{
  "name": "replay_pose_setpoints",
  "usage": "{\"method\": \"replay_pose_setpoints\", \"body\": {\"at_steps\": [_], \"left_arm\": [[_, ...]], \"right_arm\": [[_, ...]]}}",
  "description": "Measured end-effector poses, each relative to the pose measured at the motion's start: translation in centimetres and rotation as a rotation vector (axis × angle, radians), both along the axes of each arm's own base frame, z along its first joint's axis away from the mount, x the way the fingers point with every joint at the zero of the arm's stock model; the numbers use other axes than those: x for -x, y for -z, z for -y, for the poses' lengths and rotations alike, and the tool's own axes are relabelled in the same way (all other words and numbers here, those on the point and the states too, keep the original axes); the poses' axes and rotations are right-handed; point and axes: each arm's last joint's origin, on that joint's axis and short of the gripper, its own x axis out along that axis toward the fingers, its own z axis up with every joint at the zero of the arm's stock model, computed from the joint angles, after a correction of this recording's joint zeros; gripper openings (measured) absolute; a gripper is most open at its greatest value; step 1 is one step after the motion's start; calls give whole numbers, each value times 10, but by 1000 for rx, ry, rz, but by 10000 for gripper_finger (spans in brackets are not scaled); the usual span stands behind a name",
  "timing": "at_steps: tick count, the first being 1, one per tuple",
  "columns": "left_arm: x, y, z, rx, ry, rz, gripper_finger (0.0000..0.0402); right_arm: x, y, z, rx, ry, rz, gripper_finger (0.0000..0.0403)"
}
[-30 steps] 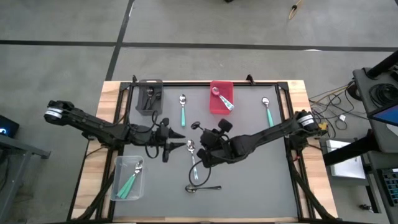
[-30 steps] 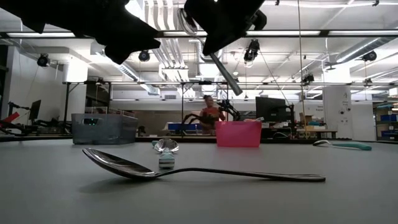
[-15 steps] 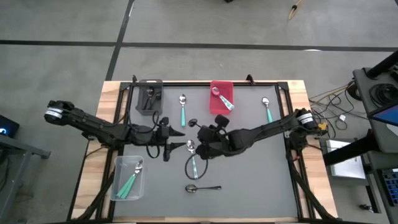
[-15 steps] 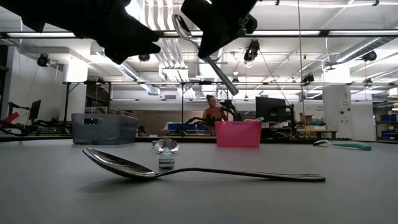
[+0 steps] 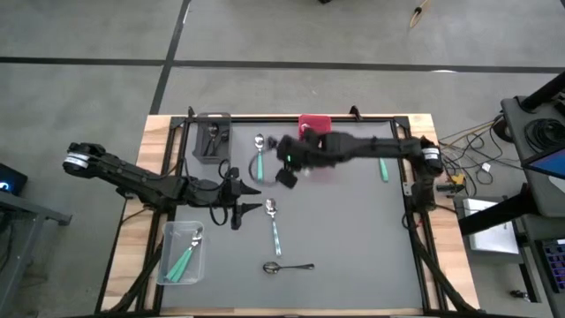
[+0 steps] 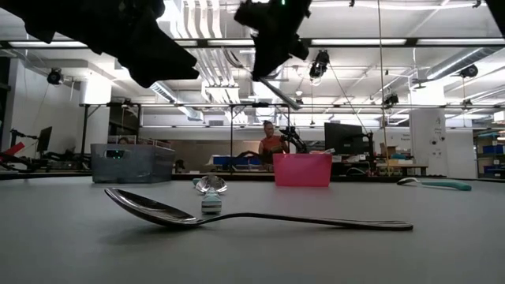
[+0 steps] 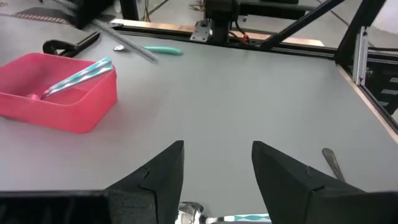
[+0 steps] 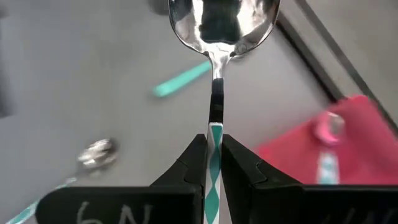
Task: Sort silverware by color (type)
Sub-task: Put the white green spoon into the red bin
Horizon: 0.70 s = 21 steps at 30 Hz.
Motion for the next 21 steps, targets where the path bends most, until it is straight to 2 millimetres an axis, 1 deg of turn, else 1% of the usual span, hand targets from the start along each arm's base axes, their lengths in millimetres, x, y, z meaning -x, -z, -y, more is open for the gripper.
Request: {"method": "replay_pose_setpoints", "body": {"at_steps": [5, 11, 14, 16, 19, 21], "left_arm": [[0, 0, 0, -17, 5, -4, 171], [0, 0, 0, -23, 3, -5, 171], [0, 0, -1, -44, -22, -5, 171], [1, -3, -2, -79, -45, 0, 171], [0, -14, -4, -160, -92, 17, 171], [0, -27, -5, -239, -118, 35, 171]], "right_arm": [[1, -1, 49, -19, 83, -139, 20], [0, 8, 93, -163, 91, -291, 20], [1, 14, 109, -193, 114, -381, 20], [2, 16, 116, -209, 120, -432, 20], [2, 20, 126, -228, 132, -457, 20], [5, 22, 134, -281, 136, -443, 20]]}}
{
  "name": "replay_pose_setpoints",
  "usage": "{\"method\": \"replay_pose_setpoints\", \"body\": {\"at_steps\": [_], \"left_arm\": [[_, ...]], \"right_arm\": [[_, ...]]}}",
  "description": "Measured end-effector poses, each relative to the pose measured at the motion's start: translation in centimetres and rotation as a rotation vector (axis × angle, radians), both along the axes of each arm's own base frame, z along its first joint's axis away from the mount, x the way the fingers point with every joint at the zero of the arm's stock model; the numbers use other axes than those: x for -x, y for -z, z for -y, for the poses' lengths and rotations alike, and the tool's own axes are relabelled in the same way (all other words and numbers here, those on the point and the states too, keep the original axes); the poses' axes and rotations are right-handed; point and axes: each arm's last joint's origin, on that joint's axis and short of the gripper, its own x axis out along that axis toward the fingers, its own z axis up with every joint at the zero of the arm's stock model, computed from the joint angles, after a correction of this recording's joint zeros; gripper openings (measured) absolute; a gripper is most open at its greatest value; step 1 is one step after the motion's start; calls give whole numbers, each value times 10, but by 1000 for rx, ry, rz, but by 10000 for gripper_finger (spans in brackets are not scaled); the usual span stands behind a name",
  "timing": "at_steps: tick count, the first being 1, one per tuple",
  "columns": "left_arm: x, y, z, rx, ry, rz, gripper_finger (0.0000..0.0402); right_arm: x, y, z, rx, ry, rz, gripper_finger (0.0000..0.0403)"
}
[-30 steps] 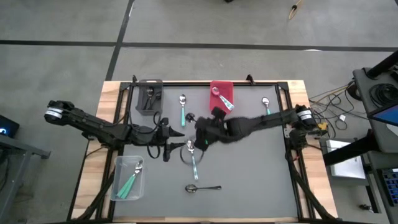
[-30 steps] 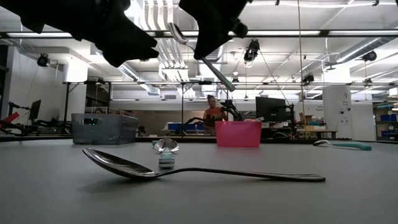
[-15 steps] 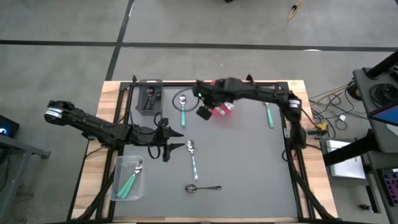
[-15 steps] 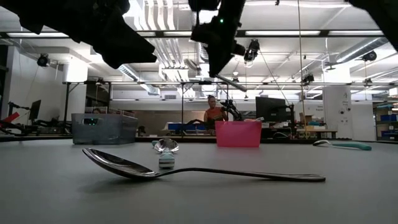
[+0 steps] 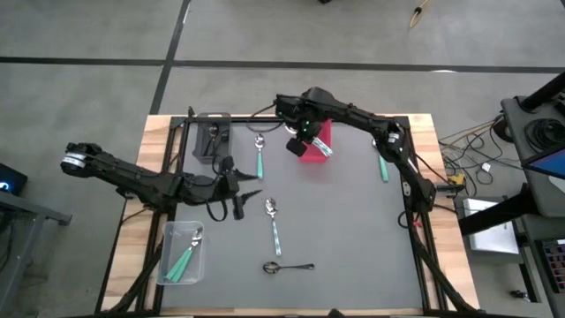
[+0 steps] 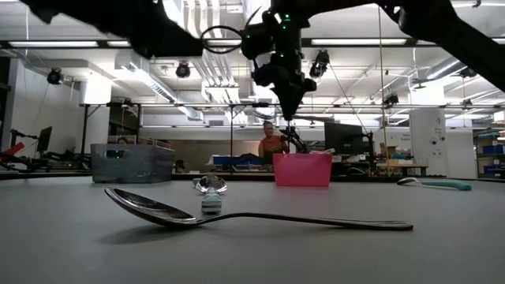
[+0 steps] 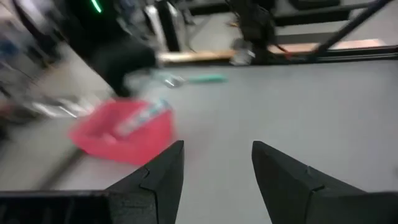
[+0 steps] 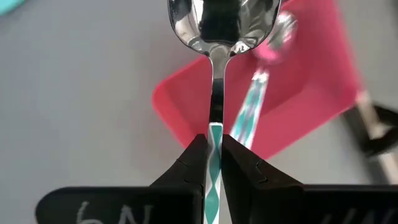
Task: Sort silverware by color (type)
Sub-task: Put the white green spoon into the red bin
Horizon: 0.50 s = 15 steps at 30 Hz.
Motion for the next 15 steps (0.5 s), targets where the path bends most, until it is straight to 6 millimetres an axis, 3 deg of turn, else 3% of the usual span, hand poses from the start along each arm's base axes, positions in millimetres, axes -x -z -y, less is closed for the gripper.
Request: {"method": "replay_pose_setpoints", "body": {"at_steps": [8, 11, 15], "left_arm": [[6, -58, -6, -278, -120, 12, 171], [14, -66, -8, -286, -114, -37, 171], [23, -61, -10, -294, -124, -109, 171]], "right_arm": [[14, 6, 31, -159, 110, 54, 20], [22, 9, 44, -246, 174, 89, 20], [32, 15, 58, -281, 264, 82, 20]]}}
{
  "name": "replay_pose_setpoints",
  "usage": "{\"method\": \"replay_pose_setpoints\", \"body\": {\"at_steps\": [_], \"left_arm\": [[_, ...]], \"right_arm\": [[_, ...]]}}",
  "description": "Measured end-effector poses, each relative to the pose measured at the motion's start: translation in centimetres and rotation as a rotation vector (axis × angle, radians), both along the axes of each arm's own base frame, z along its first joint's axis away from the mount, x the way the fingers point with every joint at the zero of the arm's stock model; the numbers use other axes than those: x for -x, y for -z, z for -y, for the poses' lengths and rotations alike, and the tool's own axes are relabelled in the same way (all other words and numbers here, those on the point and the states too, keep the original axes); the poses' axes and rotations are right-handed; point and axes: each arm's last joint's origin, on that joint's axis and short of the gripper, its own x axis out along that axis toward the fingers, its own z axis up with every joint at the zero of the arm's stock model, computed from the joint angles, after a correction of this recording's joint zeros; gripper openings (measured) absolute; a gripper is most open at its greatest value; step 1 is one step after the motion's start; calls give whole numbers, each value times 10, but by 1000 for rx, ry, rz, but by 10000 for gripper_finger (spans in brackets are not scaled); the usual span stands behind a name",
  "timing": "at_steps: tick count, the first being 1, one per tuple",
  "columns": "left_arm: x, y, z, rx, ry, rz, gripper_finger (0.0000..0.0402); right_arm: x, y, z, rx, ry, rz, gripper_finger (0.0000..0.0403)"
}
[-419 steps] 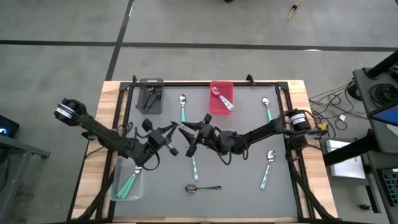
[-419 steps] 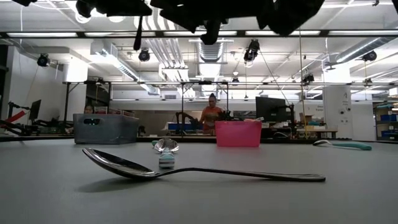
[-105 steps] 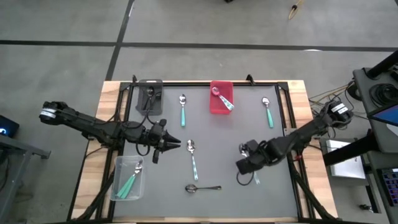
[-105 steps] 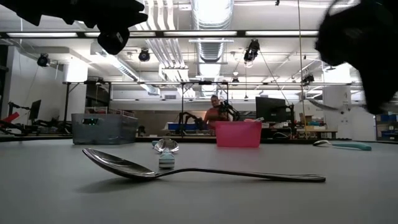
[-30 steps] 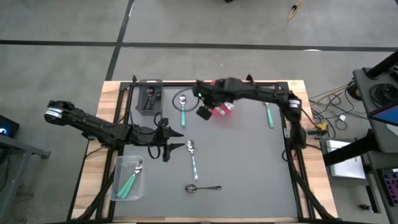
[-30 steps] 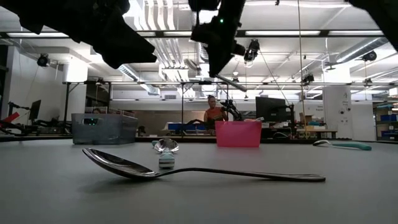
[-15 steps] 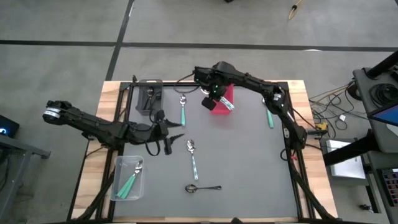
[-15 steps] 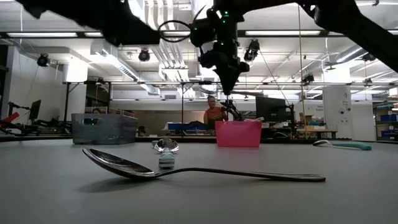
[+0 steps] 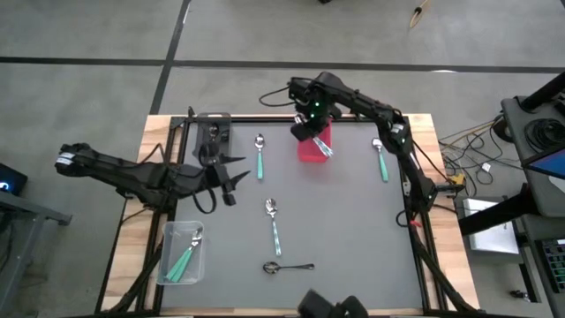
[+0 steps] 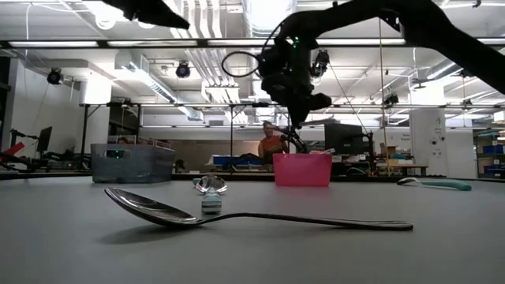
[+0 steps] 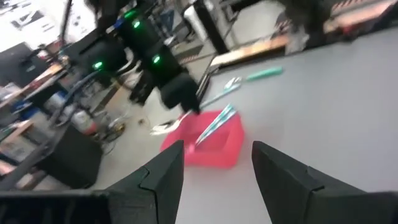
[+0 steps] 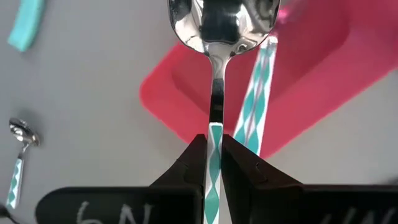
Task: Sort silverware by color (type)
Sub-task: Put the white green spoon into the red bin
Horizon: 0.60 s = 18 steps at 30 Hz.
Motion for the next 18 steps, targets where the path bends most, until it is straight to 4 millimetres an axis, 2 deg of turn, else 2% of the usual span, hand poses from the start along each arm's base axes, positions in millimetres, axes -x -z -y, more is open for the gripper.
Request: {"method": "replay_pose_setpoints", "body": {"at_steps": [5, 9, 18], "left_arm": [[10, 7, -6, -56, -156, -26, 171], [14, 7, -8, -92, -259, -19, 171], [14, 6, -9, -101, -273, -23, 171]], "right_arm": [[12, 9, 15, -28, 88, -34, 20], [17, 19, 20, -51, 117, -69, 20], [17, 34, 22, -56, 103, -77, 20]]}}
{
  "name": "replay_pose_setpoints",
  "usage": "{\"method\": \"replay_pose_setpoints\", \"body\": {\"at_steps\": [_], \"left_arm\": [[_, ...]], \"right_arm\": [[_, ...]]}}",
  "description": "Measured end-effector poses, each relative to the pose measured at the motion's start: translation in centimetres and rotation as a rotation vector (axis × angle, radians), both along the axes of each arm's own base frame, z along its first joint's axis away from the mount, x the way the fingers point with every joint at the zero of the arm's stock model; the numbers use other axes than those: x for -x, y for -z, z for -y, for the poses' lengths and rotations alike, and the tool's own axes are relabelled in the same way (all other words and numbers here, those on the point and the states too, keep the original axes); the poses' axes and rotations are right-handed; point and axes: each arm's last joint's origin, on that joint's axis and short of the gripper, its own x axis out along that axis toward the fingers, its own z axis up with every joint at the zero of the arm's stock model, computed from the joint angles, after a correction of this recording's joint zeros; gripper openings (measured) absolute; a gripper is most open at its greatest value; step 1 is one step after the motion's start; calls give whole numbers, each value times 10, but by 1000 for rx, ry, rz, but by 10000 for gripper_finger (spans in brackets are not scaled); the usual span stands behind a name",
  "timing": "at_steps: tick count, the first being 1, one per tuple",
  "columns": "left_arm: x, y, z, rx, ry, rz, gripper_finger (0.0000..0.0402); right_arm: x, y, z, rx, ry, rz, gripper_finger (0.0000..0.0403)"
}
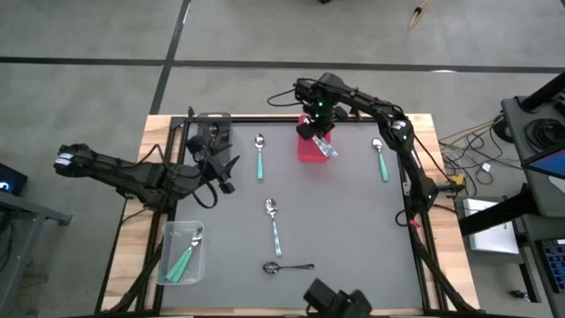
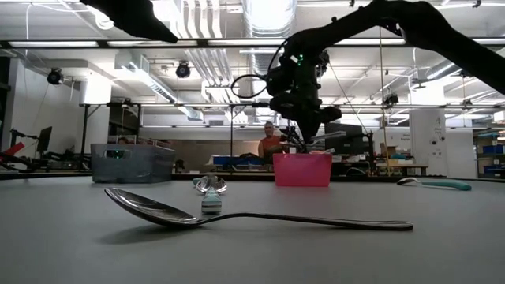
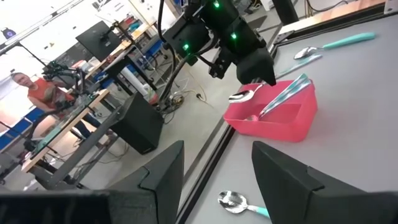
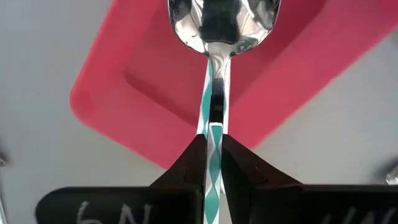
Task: Sort silverware by color (type)
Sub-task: Put the white green spoon into the red bin
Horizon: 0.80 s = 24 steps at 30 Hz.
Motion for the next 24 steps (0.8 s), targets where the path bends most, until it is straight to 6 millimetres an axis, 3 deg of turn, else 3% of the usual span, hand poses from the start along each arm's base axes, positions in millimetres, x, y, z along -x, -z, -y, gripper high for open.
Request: {"method": "replay_pose_setpoints", "body": {"at_steps": [9, 24], "left_arm": [[0, 0, 0, 3, -1, 4, 171], [0, 0, 0, 3, -1, 3, 171]], "right_arm": [[-4, 12, 6, 40, 2, 40, 20], [-7, 14, 9, 62, 4, 68, 20]]}}
